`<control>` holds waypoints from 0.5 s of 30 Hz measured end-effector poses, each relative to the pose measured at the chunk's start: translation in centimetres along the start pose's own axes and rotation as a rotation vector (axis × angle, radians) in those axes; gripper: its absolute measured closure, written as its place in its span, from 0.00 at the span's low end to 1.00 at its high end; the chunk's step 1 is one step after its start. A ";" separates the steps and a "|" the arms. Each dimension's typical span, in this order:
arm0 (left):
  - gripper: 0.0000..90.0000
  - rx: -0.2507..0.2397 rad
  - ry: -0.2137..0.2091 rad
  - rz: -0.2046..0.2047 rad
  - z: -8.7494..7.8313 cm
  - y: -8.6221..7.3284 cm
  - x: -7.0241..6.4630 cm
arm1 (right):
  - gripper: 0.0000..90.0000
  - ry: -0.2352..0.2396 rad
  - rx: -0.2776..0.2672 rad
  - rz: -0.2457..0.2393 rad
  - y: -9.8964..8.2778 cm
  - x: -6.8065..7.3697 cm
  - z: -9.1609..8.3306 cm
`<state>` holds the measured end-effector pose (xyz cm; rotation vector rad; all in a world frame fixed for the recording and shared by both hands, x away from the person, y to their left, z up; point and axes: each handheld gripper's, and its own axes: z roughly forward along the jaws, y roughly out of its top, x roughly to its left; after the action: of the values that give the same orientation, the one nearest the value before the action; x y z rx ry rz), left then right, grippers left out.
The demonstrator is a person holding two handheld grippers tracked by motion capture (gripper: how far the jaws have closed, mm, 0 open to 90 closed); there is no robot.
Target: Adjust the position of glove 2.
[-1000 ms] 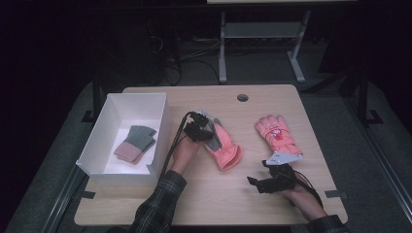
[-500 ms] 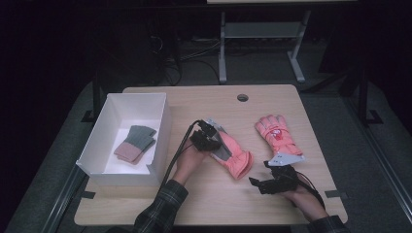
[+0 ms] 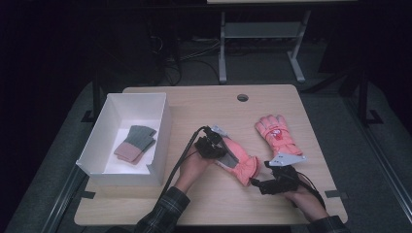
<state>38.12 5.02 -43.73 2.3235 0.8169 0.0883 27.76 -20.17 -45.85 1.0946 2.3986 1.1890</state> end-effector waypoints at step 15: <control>0.99 -0.037 -0.040 0.039 -4.2 -1.4 -0.4 | 0.16 -0.025 -0.005 0.024 -0.9 -0.6 -1.3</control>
<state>35.97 8.02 -41.27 2.2996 0.7442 0.0732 27.01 -21.71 -45.79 1.1327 2.3685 1.1813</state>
